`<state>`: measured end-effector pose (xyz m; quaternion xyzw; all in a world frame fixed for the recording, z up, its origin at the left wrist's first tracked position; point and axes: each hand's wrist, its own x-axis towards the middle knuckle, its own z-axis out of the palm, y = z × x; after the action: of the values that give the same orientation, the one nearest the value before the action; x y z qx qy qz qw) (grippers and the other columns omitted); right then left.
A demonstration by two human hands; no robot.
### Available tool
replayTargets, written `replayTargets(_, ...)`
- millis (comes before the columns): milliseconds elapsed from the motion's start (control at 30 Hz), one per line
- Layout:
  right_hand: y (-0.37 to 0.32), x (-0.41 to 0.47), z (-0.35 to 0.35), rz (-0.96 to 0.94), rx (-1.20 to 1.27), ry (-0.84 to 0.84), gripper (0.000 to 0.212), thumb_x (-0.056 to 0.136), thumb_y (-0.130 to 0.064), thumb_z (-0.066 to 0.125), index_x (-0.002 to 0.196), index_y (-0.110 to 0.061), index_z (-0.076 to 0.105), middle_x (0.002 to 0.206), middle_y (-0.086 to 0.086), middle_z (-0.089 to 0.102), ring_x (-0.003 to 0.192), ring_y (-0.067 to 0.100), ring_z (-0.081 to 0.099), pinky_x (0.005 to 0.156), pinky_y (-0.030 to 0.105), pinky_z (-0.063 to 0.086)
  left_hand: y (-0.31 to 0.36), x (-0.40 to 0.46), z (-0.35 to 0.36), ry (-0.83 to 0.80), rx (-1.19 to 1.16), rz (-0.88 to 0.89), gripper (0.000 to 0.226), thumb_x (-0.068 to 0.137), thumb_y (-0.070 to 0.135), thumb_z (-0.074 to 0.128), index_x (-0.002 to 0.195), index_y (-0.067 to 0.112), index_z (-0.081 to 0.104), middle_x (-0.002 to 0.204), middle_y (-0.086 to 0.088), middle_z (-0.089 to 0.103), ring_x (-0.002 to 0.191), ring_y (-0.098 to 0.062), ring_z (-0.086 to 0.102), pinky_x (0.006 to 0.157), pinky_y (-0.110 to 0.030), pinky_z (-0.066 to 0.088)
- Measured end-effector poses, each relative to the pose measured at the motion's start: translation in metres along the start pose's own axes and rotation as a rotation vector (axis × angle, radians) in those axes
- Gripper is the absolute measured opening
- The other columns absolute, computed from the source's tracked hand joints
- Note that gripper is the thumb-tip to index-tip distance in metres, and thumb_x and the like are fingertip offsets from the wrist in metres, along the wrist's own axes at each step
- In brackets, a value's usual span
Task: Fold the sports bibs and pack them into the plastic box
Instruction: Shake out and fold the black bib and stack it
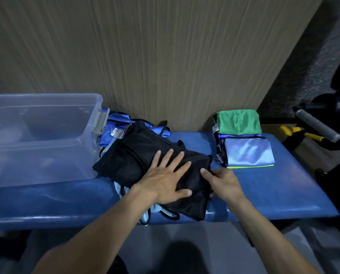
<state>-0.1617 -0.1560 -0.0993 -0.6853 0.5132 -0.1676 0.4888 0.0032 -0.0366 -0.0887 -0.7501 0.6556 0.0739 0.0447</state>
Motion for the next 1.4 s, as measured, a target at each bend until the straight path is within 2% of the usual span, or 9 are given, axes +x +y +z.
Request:
replayTargets(167, -0.003, 0.002, 0.005, 0.029, 0.043, -0.041, 0.036, 0.089, -0.043, 0.075, 0.073, -0.013, 0.067, 0.057, -0.003, 0.061, 0.057, 0.018, 0.061, 0.051, 0.027, 0.049, -0.020, -0.001, 0.016, -0.044, 0.009, -0.066, 0.106, 0.082, 0.090, 0.035, 0.158, 0.038, -0.019, 0.161, 0.003, -0.037, 0.144, -0.029, -0.043, 0.119, -0.058, -0.020)
replayTargets(267, -0.003, 0.002, 0.015, 0.022, 0.162, -0.020, 0.026, 0.090, -0.037, 0.075, 0.080, -0.014, 0.072, 0.072, 0.001, 0.073, 0.070, 0.021, 0.071, 0.061, 0.034, 0.057, -0.022, -0.004, 0.014, 0.036, -0.019, -0.048, 0.107, 0.079, 0.092, 0.037, 0.160, 0.040, -0.011, 0.164, 0.005, -0.031, 0.148, -0.027, -0.037, 0.120, -0.059, -0.017)
replayTargets(367, -0.004, -0.002, 0.025, -0.001, 0.289, 0.032, 0.015, 0.093, -0.029, 0.069, 0.089, -0.016, 0.075, 0.082, 0.002, 0.078, 0.081, 0.021, 0.075, 0.079, 0.041, 0.062, -0.017, -0.001, 0.007, 0.217, -0.013, -0.025, 0.085, 0.092, 0.080, 0.030, 0.162, 0.037, 0.008, 0.170, 0.008, -0.010, 0.155, -0.021, -0.018, 0.124, -0.055, -0.005)
replayTargets(600, 0.003, -0.006, -0.012, -0.006, 0.321, 0.145, 0.009, 0.089, -0.018, 0.068, 0.089, -0.009, 0.071, 0.086, 0.015, 0.076, 0.081, 0.030, 0.073, 0.080, 0.049, 0.060, 0.023, 0.007, 0.015, 0.181, -0.031, -0.048, 0.083, 0.097, 0.074, 0.018, 0.163, 0.028, 0.002, 0.170, 0.003, -0.011, 0.156, -0.028, -0.015, 0.123, -0.057, -0.008)
replayTargets(767, 0.029, -0.003, -0.043, 0.082, 0.245, 0.103, 0.024, 0.089, -0.036, 0.073, 0.101, -0.015, 0.070, 0.096, 0.006, 0.076, 0.089, 0.023, 0.074, 0.089, 0.046, 0.059, 0.055, 0.015, 0.026, 0.029, -0.065, -0.072, 0.084, 0.096, 0.077, 0.017, 0.162, 0.030, -0.006, 0.170, 0.001, -0.015, 0.155, -0.035, -0.018, 0.120, -0.062, -0.012)
replayTargets(833, 0.037, -0.005, -0.038, 0.061, 0.188, 0.107, 0.027, 0.090, -0.041, 0.072, 0.104, -0.018, 0.068, 0.099, 0.000, 0.075, 0.093, 0.020, 0.072, 0.090, 0.041, 0.058, 0.056, 0.020, 0.023, 0.082, -0.107, -0.051, 0.080, 0.097, 0.075, 0.014, 0.162, 0.033, -0.004, 0.170, 0.003, -0.012, 0.156, -0.030, -0.014, 0.122, -0.060, -0.010)
replayTargets(1000, 0.045, -0.011, -0.029, -0.037, -0.053, 0.271, 0.024, 0.100, -0.031, 0.061, 0.108, -0.008, 0.060, 0.105, 0.011, 0.069, 0.106, 0.035, 0.063, 0.081, 0.036, 0.045, 0.039, 0.032, 0.032, 0.064, -0.078, -0.084, 0.073, 0.097, 0.074, 0.007, 0.161, 0.040, -0.007, 0.169, 0.010, -0.015, 0.155, -0.024, -0.020, 0.121, -0.057, -0.015)
replayTargets(1267, 0.046, -0.012, -0.036, -0.027, -0.096, 0.249, 0.024, 0.101, -0.030, 0.058, 0.105, -0.007, 0.061, 0.104, 0.014, 0.068, 0.106, 0.037, 0.061, 0.083, 0.039, 0.047, -0.012, 0.037, 0.025, 0.159, -0.037, -0.180, 0.072, 0.100, 0.067, 0.001, 0.162, 0.033, 0.003, 0.171, 0.004, -0.006, 0.156, -0.018, -0.012, 0.125, -0.047, -0.013)
replayTargets(1400, 0.043, -0.015, -0.039, -0.022, -0.118, 0.237, 0.032, 0.102, -0.036, 0.056, 0.107, -0.005, 0.060, 0.105, 0.015, 0.068, 0.108, 0.038, 0.060, 0.084, 0.040, 0.046, -0.023, 0.036, 0.017, 0.332, 0.016, -0.171, 0.057, 0.109, 0.046, 0.023, 0.161, 0.025, 0.023, 0.170, 0.002, 0.014, 0.157, -0.021, 0.004, 0.126, -0.048, -0.004)
